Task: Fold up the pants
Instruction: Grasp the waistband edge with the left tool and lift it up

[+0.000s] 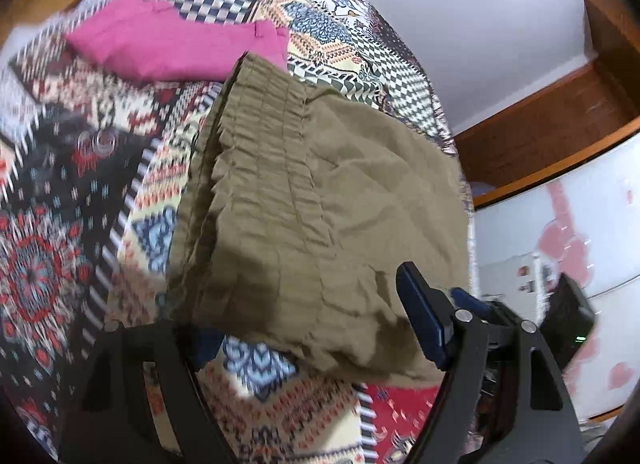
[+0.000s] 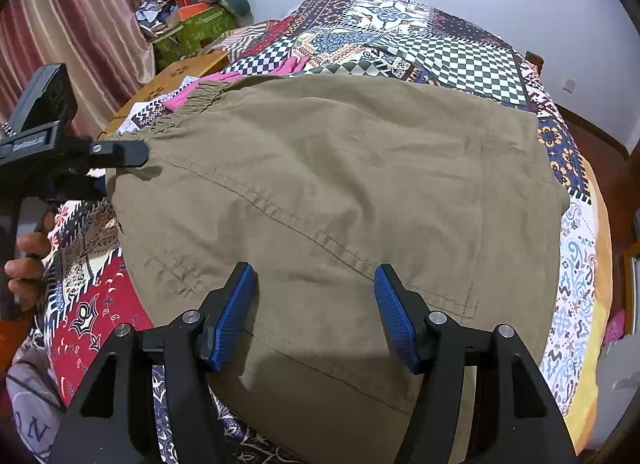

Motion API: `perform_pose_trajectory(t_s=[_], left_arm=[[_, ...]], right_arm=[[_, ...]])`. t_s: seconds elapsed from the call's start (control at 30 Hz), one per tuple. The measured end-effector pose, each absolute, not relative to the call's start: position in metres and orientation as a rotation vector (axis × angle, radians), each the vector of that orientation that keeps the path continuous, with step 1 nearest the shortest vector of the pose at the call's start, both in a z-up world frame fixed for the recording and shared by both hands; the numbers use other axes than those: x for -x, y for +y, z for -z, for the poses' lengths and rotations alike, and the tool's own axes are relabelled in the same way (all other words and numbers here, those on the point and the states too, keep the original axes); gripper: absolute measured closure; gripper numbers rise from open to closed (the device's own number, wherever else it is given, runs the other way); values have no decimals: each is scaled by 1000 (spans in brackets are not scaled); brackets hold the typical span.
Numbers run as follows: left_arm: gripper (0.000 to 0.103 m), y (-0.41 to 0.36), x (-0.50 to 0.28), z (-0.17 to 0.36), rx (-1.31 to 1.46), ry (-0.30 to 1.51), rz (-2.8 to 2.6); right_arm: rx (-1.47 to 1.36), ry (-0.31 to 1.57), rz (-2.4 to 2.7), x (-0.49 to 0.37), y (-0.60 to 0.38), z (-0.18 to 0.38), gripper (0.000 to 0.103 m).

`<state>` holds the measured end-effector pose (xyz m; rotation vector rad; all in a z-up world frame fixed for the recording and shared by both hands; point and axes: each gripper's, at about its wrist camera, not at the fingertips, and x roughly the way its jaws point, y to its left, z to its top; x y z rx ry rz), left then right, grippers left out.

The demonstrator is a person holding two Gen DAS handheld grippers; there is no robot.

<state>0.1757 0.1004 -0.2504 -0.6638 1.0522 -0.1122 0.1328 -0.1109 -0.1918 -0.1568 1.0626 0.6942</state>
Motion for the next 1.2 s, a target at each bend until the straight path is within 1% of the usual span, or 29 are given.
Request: perform_pose_trajectory(t_s=[0.07,0.13,0.23,0.33,0.43,0.7,0.93,1.2], left_arm=[[28,94,-183,249,607,1055,80],[44,90,-190,245,551,1054,44],[54,88,-192,239,500,1025,22],[62,84,-187,233,412,992,-1],[64,76,-184,226,335,958,-21],[65,81,-143,197,211,856,-137],[65,91,-131,186,159,840,-185],[65,63,-134,164,17,774,-158]], right_arm=[[152,1063,-694,-133,-111,192,44],[147,1063,-693,-133,-112,192,44],[138,1065,-689,-133,-113,192,44],[129,1065,-688,-132,-114,192,44],[132,1068,-689,-133,-113,192,44],[177,1057,-753,-131,-85,184,44],[287,1032,-818,-123,-49,180,44],[203,1000,-744,-129,-78,166,44]])
